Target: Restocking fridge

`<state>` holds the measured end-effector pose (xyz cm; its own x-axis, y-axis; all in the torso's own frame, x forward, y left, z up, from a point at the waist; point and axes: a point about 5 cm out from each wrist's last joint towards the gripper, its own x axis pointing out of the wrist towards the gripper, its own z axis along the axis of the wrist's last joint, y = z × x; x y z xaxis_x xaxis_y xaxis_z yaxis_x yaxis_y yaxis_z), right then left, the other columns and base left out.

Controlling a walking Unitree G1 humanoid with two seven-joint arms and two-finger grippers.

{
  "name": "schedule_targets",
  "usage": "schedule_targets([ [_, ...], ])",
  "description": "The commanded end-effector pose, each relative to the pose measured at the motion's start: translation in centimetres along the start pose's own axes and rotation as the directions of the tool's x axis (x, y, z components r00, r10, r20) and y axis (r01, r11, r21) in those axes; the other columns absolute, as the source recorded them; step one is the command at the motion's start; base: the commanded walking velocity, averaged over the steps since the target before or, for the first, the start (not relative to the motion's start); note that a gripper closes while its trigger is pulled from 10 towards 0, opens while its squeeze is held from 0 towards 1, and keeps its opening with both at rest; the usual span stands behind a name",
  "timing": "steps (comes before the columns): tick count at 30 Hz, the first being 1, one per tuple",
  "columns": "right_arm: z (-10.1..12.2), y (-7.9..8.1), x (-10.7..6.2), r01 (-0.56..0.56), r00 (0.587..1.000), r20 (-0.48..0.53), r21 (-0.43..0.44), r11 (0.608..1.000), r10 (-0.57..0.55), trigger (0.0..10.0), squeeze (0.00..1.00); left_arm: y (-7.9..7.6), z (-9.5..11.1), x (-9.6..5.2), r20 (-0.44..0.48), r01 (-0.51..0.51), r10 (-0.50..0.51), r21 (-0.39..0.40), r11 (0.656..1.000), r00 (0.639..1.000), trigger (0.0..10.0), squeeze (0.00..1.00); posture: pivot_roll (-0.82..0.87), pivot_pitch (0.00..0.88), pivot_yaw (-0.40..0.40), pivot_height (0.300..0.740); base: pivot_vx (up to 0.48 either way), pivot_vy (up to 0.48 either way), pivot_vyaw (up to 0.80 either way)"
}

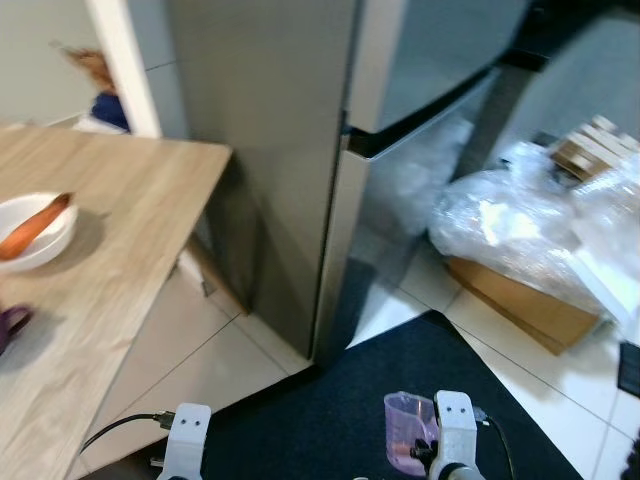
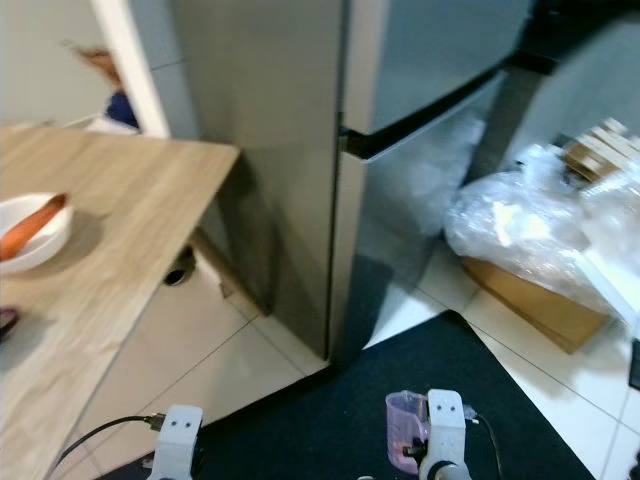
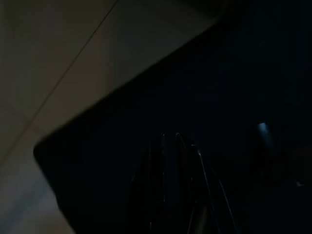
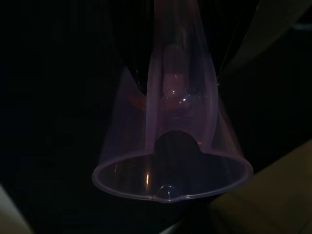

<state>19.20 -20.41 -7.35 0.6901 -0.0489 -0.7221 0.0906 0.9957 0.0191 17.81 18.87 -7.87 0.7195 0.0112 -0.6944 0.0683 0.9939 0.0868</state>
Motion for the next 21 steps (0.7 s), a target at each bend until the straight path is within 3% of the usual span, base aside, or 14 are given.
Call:
schedule_targets([
  [1, -0.17, -0.46, -0.10, 0.013, 1.000, -0.008, 0.016, 1.000, -0.013, 10.0, 0.00, -0.52, -0.71, -0.20, -0.029, 0.016, -0.016, 0.005, 1.000, 0.999, 10.0, 0.00, -0.08, 0.072, 0.007, 0.740, 0.000, 0.000, -0.80],
  [21, -0.74, -0.56, -0.25, 0.022, 0.999, -0.028, 0.023, 0.999, -0.022, 10.0, 0.00, 0.09, -0.36, -0.13, -0.017, 0.018, -0.018, 0.017, 1.000, 1.000, 10.0, 0.00, -0.08, 0.071, 0.012, 0.740, 0.000, 0.000, -0.80],
])
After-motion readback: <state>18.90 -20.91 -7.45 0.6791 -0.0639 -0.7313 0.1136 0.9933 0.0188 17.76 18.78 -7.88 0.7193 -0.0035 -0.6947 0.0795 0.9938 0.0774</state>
